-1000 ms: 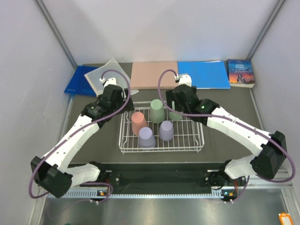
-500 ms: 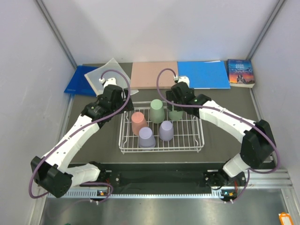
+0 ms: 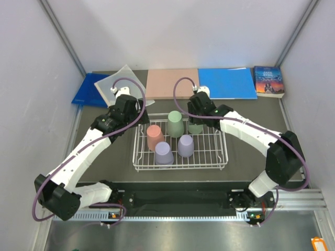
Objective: Unload the cups from the dish rack
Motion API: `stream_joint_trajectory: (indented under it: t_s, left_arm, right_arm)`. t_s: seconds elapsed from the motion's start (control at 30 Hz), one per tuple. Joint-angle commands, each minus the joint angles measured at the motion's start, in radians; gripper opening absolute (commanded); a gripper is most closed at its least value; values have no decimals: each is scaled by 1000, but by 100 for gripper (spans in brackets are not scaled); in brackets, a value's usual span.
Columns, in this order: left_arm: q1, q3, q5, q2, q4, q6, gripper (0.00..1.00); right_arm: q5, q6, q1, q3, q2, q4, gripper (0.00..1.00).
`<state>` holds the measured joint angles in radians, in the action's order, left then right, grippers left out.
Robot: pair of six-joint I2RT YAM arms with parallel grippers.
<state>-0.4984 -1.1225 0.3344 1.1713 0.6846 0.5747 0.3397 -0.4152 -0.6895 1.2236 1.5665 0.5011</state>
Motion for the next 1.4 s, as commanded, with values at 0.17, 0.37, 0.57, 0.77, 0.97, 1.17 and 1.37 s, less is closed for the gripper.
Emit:
stream_joint_trajectory:
  t_s: [0.17,0.37,0.57,0.77,0.97,1.17,1.37]
  left_arm:
    - [4,-36,84,-32,-22,-4,99]
    - [3,-155,74,-32,-10,22,99]
    - [20,-169,-196,-114,-192,128,99]
    - [66,-33,-548,-168,-617,329,99]
    - [96,59,-643,-157,-887,482,99]
    - [96,99,-693,-118,-1000,548,99]
    - [95,135,-724,-90,-1088,587,99]
  right_arm:
    - [94,50,8,189,-155,79,0]
    - [-149,-24,91,251,-287,27,0]
    - [-769,-406,303,-38,-407,-581,0]
    - [-968,-800,311,-165,-314,-1108,0]
    - [-984,-899,292,-187,-247,-1291,0]
    - [-989,-901,243,-167,-198,-1323,0]
    - [-995,-893,199,-141,-151,-1322,0]
